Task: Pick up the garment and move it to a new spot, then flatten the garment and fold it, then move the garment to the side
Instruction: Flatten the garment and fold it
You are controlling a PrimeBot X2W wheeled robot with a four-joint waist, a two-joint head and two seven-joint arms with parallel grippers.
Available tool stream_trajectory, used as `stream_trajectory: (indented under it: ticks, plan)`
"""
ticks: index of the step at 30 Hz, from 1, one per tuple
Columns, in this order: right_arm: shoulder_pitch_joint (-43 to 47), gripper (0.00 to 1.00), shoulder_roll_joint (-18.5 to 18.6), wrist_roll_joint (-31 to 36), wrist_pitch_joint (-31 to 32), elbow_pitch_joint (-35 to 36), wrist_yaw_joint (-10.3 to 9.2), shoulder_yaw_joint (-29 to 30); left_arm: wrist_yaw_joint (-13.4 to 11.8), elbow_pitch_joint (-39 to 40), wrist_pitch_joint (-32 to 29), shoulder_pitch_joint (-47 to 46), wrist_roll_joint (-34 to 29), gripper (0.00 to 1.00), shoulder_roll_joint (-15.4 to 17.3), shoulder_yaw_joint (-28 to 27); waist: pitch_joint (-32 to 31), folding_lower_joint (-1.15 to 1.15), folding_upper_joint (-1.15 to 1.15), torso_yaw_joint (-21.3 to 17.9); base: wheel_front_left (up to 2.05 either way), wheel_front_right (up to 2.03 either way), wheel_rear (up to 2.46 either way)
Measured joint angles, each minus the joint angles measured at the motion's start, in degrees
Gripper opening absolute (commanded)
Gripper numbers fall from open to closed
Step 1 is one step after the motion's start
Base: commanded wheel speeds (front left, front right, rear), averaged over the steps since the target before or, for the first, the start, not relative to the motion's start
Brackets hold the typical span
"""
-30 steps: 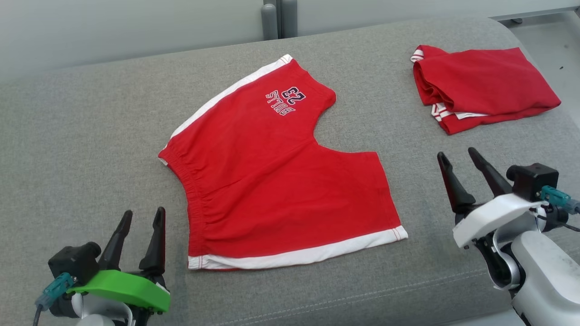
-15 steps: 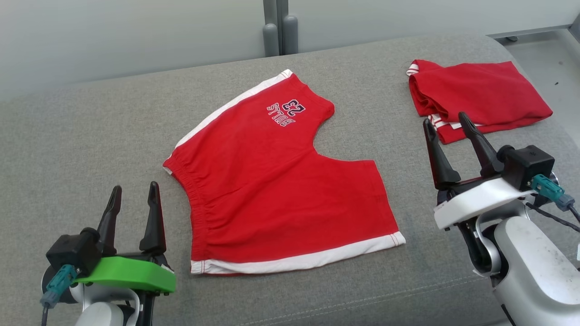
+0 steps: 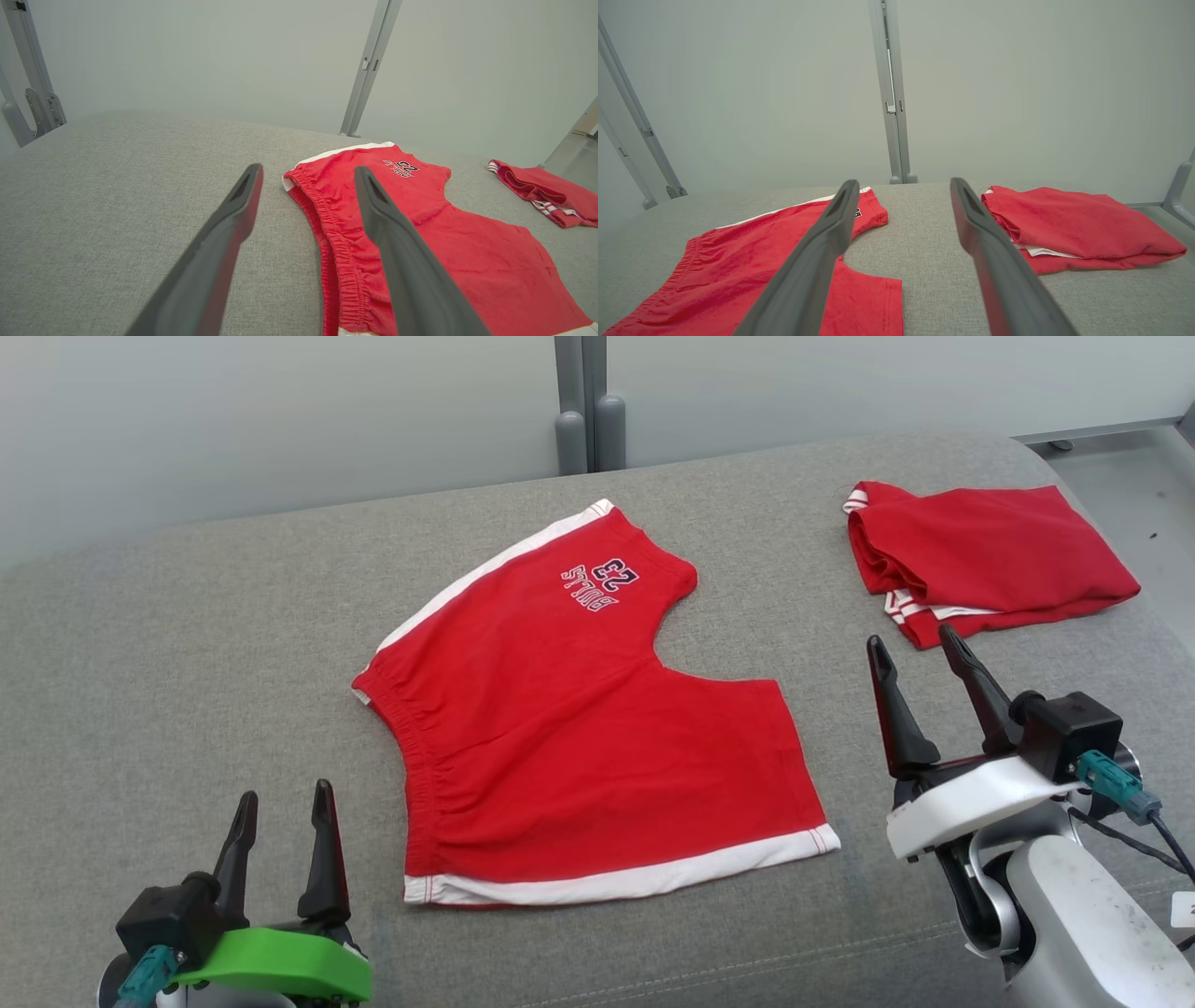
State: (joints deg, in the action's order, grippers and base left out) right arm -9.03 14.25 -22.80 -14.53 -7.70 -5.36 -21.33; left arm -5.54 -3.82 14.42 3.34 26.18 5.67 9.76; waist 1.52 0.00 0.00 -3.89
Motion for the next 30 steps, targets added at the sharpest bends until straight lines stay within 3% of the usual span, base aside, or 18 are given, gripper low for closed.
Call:
stream_trajectory:
  ticks: [13,30]
  plan:
    - [1.4,1.0,-1.2,1.7,0.0,0.0,-0.2,0.2,0.0,0.8,0.0,1.7,-2.0,1.0,-0.8,-0.5,-0.2,0.0,0.0,0.7,0.0,0.0,0.0]
    - [2.6,1.0,-1.7,2.7,0.0,-1.9,1.31,1.2,-0.1,0.1,0.0,2.6,-3.4,1.0,-1.1,-0.1,0.3,0.0,0.0,0.7,0.0,0.0,0.0]
